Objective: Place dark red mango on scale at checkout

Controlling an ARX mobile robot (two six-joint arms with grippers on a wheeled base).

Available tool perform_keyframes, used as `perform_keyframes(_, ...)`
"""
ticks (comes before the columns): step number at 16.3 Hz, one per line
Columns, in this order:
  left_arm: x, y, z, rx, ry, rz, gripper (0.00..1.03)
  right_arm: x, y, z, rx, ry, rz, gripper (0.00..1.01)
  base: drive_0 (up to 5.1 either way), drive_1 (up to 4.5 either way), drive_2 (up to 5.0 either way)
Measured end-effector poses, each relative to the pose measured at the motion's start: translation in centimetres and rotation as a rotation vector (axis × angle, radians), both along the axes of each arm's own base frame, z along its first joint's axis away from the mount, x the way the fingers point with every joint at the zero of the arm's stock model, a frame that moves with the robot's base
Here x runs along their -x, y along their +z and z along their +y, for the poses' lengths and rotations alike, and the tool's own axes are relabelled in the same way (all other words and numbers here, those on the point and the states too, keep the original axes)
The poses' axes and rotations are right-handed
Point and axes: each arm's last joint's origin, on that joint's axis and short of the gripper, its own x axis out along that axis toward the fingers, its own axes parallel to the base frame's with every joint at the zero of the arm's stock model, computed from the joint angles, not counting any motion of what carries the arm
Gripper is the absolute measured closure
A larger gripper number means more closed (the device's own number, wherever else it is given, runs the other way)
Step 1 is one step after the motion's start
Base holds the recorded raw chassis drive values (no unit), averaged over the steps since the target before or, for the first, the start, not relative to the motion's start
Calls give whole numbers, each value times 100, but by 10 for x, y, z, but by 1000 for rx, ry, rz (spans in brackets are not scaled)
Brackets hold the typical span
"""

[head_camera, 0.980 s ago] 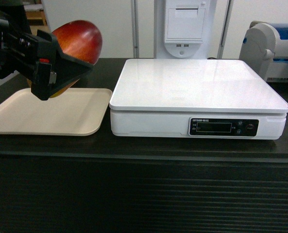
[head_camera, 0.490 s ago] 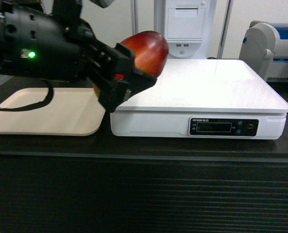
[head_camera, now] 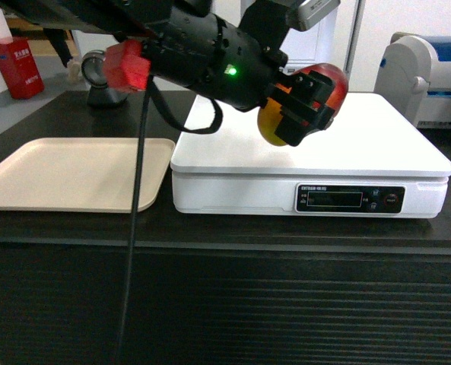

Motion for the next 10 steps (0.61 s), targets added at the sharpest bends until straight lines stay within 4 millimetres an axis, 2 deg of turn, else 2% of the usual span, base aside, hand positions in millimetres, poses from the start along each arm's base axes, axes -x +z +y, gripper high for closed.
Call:
perform_keyframes(6, -42, -15, -38, -27, 19, 23, 38, 0, 0, 0, 0, 0, 0, 3, 0, 0, 0)
perform_keyframes(10, -66, -23, -51, -32, 65, 28, 38, 0, 0, 0, 0, 0, 0, 3, 0, 0, 0)
